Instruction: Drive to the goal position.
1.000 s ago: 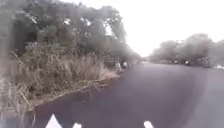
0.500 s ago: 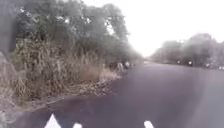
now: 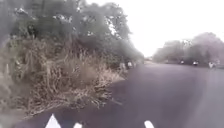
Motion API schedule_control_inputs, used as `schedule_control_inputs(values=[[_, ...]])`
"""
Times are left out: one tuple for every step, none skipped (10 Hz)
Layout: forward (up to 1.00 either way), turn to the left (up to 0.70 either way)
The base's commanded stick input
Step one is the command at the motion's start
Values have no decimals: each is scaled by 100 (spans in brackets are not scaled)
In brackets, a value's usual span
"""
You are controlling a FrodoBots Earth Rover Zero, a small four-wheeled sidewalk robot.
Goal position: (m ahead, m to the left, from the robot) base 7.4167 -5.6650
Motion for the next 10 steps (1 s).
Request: schedule_control_inputs(values=[[70, -21], [70, -32], [70, -35], [70, -35], [70, -35], [70, -35], [70, -35], [70, -35], [70, -35], [70, -35]])
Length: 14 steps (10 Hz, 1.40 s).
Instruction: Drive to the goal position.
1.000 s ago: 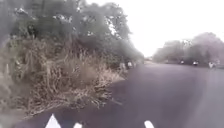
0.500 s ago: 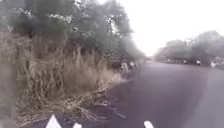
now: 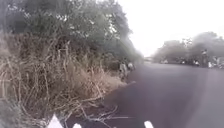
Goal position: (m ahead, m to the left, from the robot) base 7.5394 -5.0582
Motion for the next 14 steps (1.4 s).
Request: schedule_control_inputs(values=[[70, -35], [70, -35], [70, -35], [70, -35], [70, -35], [70, -35], [70, -35], [70, -35], [70, 0], [70, -1], [70, -2], [70, -5], [70, -16], [70, -28]])
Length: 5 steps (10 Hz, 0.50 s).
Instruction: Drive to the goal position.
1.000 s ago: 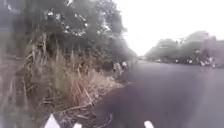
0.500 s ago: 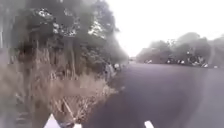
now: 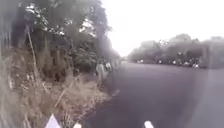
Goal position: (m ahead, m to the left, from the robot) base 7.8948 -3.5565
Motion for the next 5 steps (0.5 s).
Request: schedule_control_inputs(values=[[70, -35], [70, -35], [70, -35], [70, -35], [70, -35]])
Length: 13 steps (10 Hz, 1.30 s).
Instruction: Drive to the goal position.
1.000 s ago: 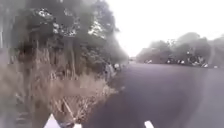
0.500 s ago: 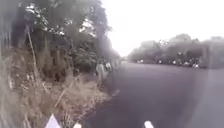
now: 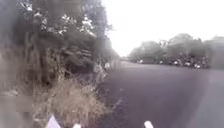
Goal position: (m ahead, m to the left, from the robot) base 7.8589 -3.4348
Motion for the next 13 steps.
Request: schedule_control_inputs(values=[[70, -35], [70, -35], [70, -35], [70, -35], [70, -35], [70, -35], [70, -35], [70, -35], [70, -35], [70, -35], [70, -35], [70, -35], [70, -35]])
